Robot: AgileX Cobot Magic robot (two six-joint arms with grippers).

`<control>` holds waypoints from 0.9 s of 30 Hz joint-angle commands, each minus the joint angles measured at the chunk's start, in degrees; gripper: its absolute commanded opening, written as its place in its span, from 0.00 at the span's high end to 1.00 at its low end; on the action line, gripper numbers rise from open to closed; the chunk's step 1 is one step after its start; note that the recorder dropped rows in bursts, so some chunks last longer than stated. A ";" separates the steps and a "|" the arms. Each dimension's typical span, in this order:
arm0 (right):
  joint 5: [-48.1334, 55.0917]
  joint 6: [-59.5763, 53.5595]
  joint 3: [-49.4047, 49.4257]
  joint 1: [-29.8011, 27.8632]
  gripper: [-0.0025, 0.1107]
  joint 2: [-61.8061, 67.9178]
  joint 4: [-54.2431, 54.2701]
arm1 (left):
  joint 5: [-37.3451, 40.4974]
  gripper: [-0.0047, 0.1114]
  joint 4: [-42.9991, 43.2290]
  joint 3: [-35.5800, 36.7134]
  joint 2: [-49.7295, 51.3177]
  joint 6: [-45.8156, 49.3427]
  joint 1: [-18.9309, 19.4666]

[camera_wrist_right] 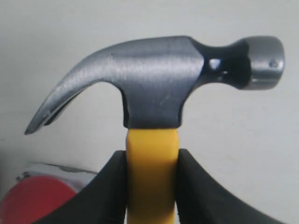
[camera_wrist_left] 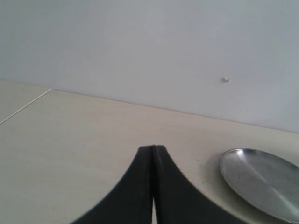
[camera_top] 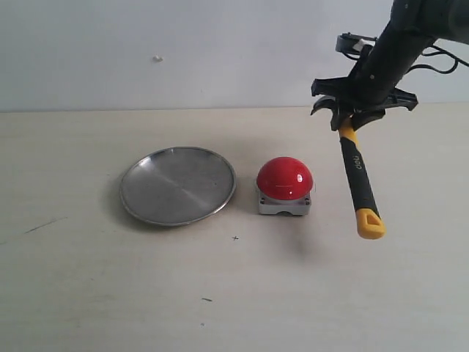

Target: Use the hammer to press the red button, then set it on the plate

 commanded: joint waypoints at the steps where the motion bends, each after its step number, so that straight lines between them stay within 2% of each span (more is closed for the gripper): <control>1: -3.06 -6.58 -0.45 -0.23 0.98 -4.27 7.36 | -0.12 0.96 -0.36 -0.04 -0.28 0.13 0.08; 8: -2.61 -9.83 -0.45 -0.23 0.98 -7.57 8.98 | -0.50 0.96 -0.22 -0.04 -0.28 0.45 0.08; 14: -3.38 -12.41 -0.45 -0.23 0.98 -10.05 8.98 | -7.49 0.96 -0.34 -0.04 -0.28 -0.69 0.08; 16: -3.79 -13.47 -0.45 -0.23 0.98 -10.94 9.11 | -12.15 0.96 -0.92 -0.04 -0.28 -6.00 0.08; 19: -4.64 -16.53 0.03 -0.23 0.98 -12.20 10.70 | -18.82 0.96 -0.59 -0.04 -0.28 -25.39 0.08; 21: -5.14 -18.53 0.91 -0.23 0.98 -12.89 13.57 | -24.45 0.96 3.17 -0.04 -0.28 -26.24 0.08; 23: -5.01 -22.14 2.24 0.17 0.98 -13.27 17.94 | -31.34 0.96 13.86 -0.04 -0.28 -29.58 0.08; 25: -4.59 -23.82 3.91 1.40 0.98 -14.13 17.69 | -34.62 0.96 15.56 -0.40 -0.28 -30.44 0.08; 27: -6.34 -24.45 6.04 2.73 0.98 -15.88 17.69 | -34.71 0.96 14.74 -3.73 -0.28 -30.28 0.08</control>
